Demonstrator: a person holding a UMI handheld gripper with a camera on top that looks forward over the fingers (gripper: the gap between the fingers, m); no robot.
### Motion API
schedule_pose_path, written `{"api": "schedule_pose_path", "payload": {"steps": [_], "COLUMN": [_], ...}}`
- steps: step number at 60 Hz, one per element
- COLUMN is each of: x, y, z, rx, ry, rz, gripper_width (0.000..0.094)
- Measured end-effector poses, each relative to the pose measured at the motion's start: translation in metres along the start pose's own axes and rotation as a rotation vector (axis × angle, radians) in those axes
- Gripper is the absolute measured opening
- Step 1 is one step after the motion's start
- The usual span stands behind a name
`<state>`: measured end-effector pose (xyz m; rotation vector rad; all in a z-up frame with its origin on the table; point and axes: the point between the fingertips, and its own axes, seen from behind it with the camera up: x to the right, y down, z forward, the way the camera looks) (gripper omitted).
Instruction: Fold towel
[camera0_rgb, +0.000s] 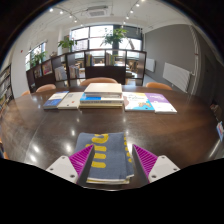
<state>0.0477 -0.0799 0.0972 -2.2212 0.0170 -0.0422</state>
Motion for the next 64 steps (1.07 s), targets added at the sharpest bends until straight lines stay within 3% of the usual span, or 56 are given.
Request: {"api": "schedule_pose_path", "payload": {"steps": [12,23,33,44,64], "x": [-0.032,-0.064,-0.087,-0.095,-0.101], "y": [-0.049,-0.038,-0.008,0.029,0.051], "z": [-0.089,-0.16,-0.209,-0.237,-0.254], "rx": [0.147,0.191,0.206,0.166,0.142], "ry": [-0.004,0.011,0.045,0.08,0.074], "rz": [0.029,0.046,0.073,0.018,-0.027], "gripper_width": [0.0807,0.0812,0.0817,0.0821,0.0819]}}
